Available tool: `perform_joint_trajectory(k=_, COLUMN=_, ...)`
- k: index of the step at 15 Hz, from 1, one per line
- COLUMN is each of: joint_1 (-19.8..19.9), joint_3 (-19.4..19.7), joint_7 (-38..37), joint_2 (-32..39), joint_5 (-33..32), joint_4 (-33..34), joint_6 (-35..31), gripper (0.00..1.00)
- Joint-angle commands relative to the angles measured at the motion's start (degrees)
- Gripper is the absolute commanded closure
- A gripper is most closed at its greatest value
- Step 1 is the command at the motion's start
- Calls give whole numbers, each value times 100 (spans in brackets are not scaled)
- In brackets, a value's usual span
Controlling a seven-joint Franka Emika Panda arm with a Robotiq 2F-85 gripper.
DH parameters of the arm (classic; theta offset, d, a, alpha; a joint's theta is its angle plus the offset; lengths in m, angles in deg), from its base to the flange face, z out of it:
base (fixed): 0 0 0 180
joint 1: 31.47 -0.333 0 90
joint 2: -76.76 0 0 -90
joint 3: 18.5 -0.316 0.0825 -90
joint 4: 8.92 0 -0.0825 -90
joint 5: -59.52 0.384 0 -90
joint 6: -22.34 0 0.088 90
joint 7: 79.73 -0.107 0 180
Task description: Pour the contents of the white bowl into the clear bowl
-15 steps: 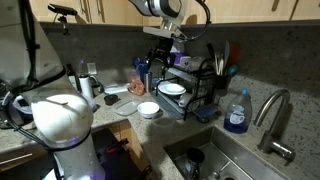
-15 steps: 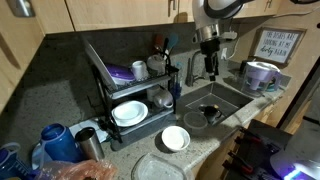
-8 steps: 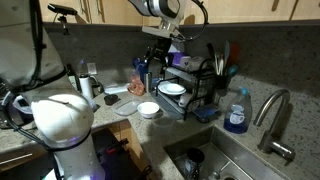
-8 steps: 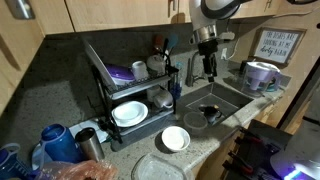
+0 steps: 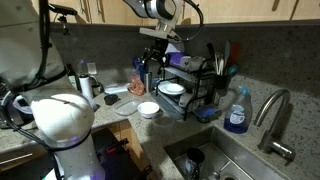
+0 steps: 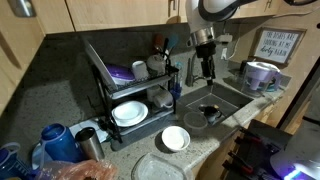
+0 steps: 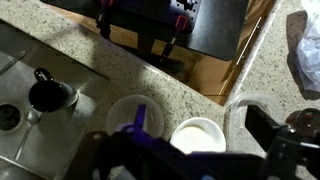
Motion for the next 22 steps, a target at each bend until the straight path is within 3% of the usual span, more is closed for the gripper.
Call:
perform_joint_trajectory(k=1, joint_1=-134, joint_3=-204, joint_7=-249, joint_2=-67, joint_5=189, joint_4=-171, joint_6=-257, gripper=0)
perform_joint_trajectory(k=8, joint_1=-453, joint_3=-650, joint_7=-992, joint_2=-359, joint_5=690, joint_4=-939, joint_6=-1801, gripper=0)
perform_joint_trajectory(k=14, joint_1=-728, joint_3=-1082, joint_7=-1555, joint_2=-376, joint_5=477, joint_4=-1452, joint_6=-3055, gripper=0)
perform_joint_trajectory(k=22, joint_1=-793, joint_3=-1090, joint_7=-1463, joint_2=-221, joint_5=512, joint_4=-1411, joint_6=-3049, gripper=0)
